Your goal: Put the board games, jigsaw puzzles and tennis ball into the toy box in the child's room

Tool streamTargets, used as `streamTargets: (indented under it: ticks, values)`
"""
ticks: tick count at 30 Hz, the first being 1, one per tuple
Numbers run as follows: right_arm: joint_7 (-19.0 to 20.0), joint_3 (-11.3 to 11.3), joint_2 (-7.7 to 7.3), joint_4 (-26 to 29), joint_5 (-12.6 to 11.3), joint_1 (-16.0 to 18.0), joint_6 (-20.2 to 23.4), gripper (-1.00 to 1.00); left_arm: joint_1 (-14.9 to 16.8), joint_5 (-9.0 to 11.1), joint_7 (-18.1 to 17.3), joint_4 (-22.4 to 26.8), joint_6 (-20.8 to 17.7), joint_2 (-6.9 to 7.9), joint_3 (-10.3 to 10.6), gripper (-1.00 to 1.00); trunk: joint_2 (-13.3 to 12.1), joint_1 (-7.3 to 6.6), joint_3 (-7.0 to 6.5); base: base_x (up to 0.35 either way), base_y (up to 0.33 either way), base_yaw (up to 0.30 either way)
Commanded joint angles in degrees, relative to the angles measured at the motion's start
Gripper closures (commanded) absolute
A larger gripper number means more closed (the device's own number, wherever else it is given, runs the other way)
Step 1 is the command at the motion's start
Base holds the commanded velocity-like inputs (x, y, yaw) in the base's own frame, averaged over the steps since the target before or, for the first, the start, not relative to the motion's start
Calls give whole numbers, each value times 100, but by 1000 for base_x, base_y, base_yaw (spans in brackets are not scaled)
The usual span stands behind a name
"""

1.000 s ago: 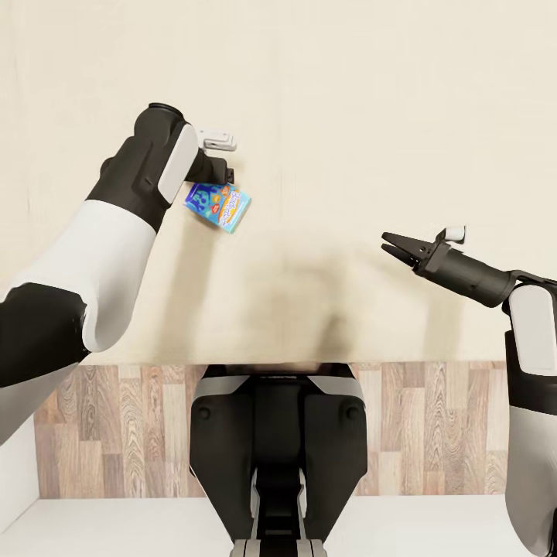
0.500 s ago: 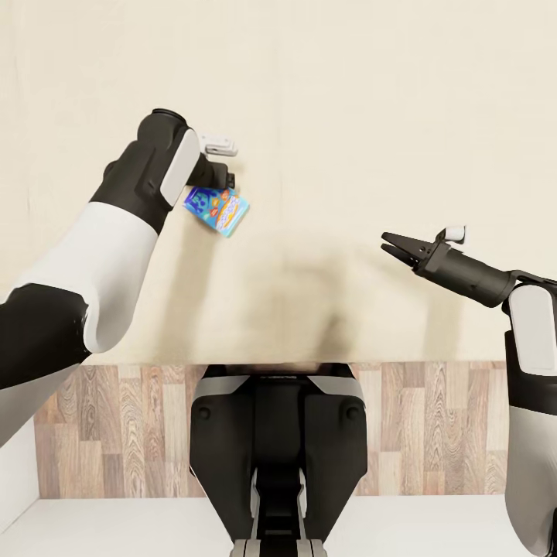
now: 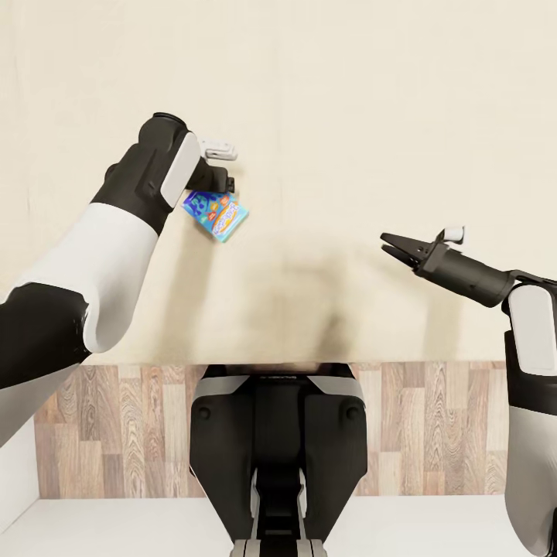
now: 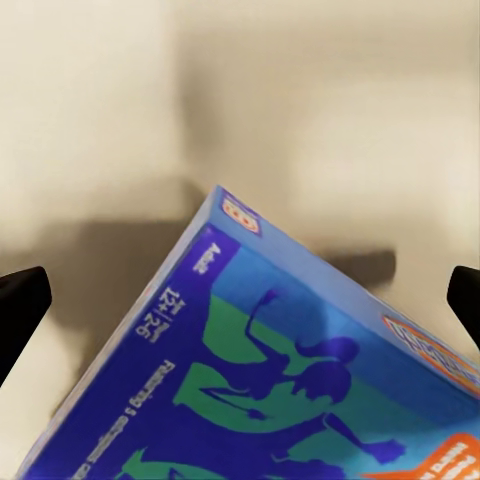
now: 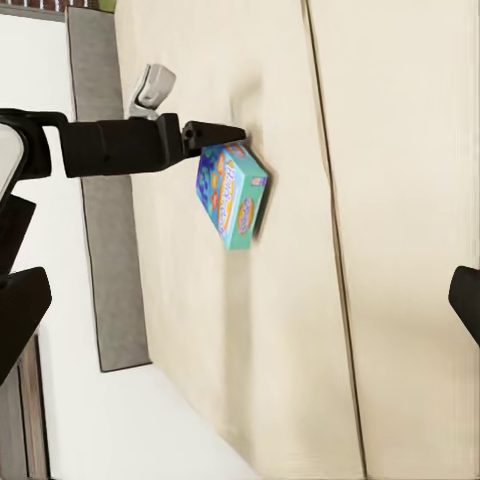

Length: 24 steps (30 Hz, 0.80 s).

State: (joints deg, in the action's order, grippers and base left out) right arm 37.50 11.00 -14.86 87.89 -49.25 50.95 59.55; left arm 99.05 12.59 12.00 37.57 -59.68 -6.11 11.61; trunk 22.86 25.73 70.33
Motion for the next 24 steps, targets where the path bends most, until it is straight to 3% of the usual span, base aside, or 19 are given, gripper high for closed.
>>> streamTargets:
  ticks: [1,24]
  values:
    - [-32,7,0,0,23,3,32,-100,0,15,45,-93,-32,1,21,-100,6,6,6,0,0,0]
    - [-172,7,0,8,11,3,45,-100,0,15,43,-101,-32,-4,24,-100,6,6,-72,0,0,0]
